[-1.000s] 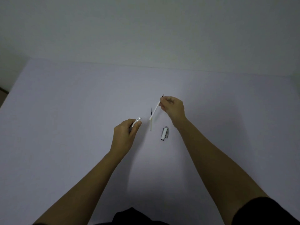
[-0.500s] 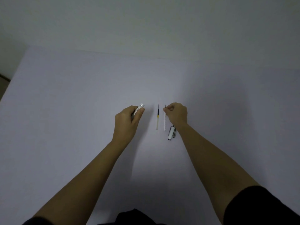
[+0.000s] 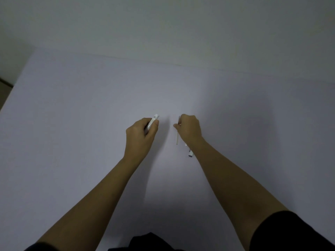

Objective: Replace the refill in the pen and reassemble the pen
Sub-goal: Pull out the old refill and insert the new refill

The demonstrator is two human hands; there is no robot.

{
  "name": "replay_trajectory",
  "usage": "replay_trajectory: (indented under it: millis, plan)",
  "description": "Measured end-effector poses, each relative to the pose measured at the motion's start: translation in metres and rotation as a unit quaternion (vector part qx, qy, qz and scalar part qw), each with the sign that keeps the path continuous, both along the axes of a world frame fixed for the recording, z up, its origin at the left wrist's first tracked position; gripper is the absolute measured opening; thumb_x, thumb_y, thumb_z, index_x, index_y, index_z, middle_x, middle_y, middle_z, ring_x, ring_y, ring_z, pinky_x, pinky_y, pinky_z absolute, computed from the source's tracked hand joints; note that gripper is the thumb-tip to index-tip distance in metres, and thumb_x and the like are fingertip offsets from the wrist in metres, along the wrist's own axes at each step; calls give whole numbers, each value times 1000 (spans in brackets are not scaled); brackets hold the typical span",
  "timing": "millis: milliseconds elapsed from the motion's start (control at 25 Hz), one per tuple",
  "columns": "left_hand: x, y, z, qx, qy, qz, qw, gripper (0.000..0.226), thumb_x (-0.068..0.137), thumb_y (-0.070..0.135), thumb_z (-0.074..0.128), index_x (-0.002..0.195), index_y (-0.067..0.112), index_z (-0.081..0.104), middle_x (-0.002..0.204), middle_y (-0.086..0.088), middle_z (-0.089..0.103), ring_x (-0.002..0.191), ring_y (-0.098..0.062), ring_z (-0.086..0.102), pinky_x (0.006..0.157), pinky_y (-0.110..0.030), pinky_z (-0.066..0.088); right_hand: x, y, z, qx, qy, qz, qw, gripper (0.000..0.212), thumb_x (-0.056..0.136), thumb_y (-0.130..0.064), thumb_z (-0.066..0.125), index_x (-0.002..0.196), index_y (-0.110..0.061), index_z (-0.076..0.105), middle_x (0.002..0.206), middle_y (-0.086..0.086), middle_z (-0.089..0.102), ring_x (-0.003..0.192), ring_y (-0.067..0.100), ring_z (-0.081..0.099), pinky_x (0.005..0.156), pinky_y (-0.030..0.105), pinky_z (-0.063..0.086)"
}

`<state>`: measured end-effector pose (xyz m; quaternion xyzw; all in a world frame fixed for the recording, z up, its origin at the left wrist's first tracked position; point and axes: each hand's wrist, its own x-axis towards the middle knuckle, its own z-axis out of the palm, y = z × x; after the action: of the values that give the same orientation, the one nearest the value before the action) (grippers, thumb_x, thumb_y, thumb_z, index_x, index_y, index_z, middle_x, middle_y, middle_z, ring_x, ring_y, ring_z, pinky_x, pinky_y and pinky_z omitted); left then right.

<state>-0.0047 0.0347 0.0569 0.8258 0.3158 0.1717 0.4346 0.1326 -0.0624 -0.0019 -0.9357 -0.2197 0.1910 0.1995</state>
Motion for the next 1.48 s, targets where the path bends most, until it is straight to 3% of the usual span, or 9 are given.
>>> replay_trajectory:
  millis: [120, 320, 480, 560, 640, 760, 1000, 1240, 1480]
  plan:
    - [-4, 4, 0, 4, 8, 6, 1000, 23, 86, 14, 54, 68, 1, 58, 56, -17, 51, 50, -15, 38, 47, -15, 29, -7, 8, -1, -38, -10, 11, 999, 14, 88, -10, 60, 87, 3, 61, 93, 21, 68, 84, 31, 65, 60, 27, 39]
    - [-9, 8, 1, 27, 10, 6, 1000, 11, 79, 8, 54, 77, 5, 64, 59, -6, 52, 53, -16, 42, 50, -12, 30, -18, 18, 3, -44, -1, -28, 999, 15, 92, -3, 49, 93, 4, 62, 98, 21, 67, 87, 32, 64, 62, 30, 42]
    - [-15, 6, 5, 35, -15, -30, 999, 17, 88, 15, 58, 102, 13, 67, 76, 0, 61, 69, -15, 54, 61, -17, 40, -15, 15, 24, 66, 64, -110, 990, 25, 84, -11, 62, 105, 0, 66, 102, 18, 71, 95, 28, 66, 79, 26, 49]
    - [-19, 3, 12, -3, -21, -54, 998, 25, 91, 23, 54, 115, 20, 62, 79, 8, 61, 73, -13, 59, 67, -20, 45, -13, 5, 43, 195, 125, -186, 955, 21, 80, -15, 66, 98, -7, 71, 90, 13, 74, 84, 22, 69, 86, 30, 54]
    - [-22, -4, 19, -7, -14, -78, 997, 31, 94, 24, 48, 124, 24, 56, 86, 13, 59, 78, -3, 57, 69, -7, 41, -14, -12, 64, 322, 188, -240, 896, 14, 80, -16, 67, 92, -11, 71, 78, 7, 72, 74, 15, 68, 84, 34, 57]
    - [-25, -17, 27, -61, -10, -84, 995, 37, 96, 20, 42, 133, 22, 46, 91, 11, 59, 78, -3, 56, 65, -5, 41, -20, -37, 92, 434, 216, -251, 838, 8, 84, -14, 65, 92, -13, 67, 76, 1, 70, 75, 10, 66, 77, 25, 55]
    - [-35, -38, 43, -56, -38, -108, 992, 16, 90, 26, 56, 105, 26, 63, 79, 2, 71, 65, -13, 60, 54, -14, 41, -33, -68, 136, 552, 218, -281, 754, 5, 86, -12, 65, 90, -15, 65, 81, 0, 71, 77, 5, 67, 70, 13, 53]
    - [-37, -44, 52, -40, -47, -108, 992, 17, 89, 24, 58, 104, 22, 67, 74, 6, 70, 69, -16, 63, 63, -23, 48, -43, -78, 147, 555, 211, -257, 763, 19, 87, -10, 63, 105, -5, 63, 84, 2, 71, 77, 5, 68, 72, 13, 53]
    - [-38, -45, 60, -3, -54, -134, 990, 19, 90, 24, 57, 106, 21, 67, 76, 4, 69, 70, -18, 61, 62, -25, 46, -46, -84, 148, 546, 187, -239, 781, 12, 86, -11, 63, 98, -12, 64, 83, 1, 71, 77, 4, 69, 73, 15, 54]
